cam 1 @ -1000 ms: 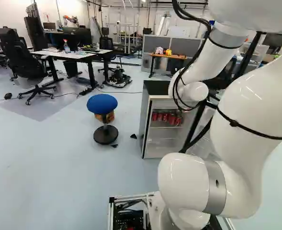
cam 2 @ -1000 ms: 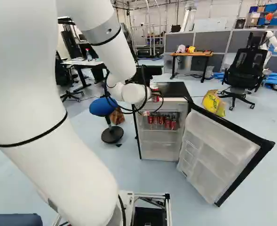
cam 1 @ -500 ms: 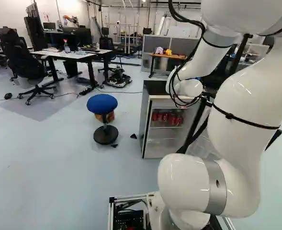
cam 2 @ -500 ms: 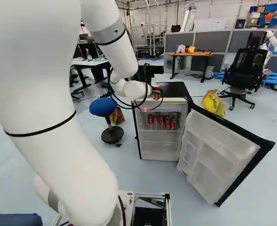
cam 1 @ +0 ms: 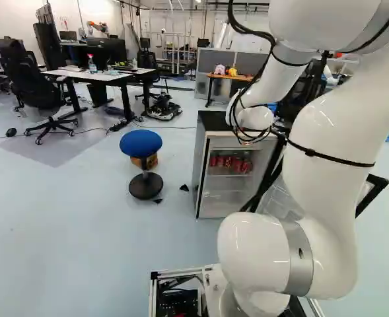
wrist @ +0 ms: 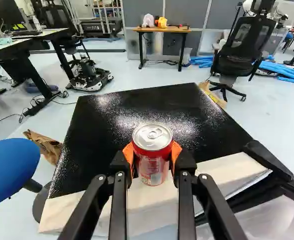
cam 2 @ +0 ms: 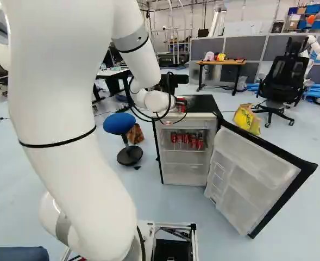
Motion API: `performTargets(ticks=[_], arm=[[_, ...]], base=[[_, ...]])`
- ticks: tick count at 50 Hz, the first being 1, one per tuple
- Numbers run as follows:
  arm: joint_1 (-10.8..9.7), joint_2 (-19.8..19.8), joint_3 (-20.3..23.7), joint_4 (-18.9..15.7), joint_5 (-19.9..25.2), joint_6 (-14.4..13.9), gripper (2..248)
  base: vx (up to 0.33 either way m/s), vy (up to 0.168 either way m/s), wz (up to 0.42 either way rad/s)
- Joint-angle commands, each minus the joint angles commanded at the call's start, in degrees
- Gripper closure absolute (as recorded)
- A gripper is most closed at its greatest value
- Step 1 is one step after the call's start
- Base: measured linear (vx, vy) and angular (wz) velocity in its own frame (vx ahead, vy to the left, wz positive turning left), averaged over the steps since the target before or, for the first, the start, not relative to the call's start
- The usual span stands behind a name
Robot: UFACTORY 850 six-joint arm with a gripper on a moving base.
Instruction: Grab a drink from the fridge
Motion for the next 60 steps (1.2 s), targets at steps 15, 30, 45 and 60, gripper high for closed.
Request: performTargets(ticks=[15, 30, 45, 60], arm=[[0.9, -2.7, -3.1, 0.0, -0.4, 0.0, 156], [1.7, -5.4, -6.3, 0.0, -1.2, 0.0, 156], [2.4, -8.1, -9.5, 0.0, -2.1, 0.0, 156], [2.6, -8.7, -10.3, 0.0, -2.4, 0.0, 156]], base=[[0.000, 0.000, 0.000], [0.000, 0.000, 0.000], [0.000, 0.000, 0.000], [0.000, 0.000, 0.000]])
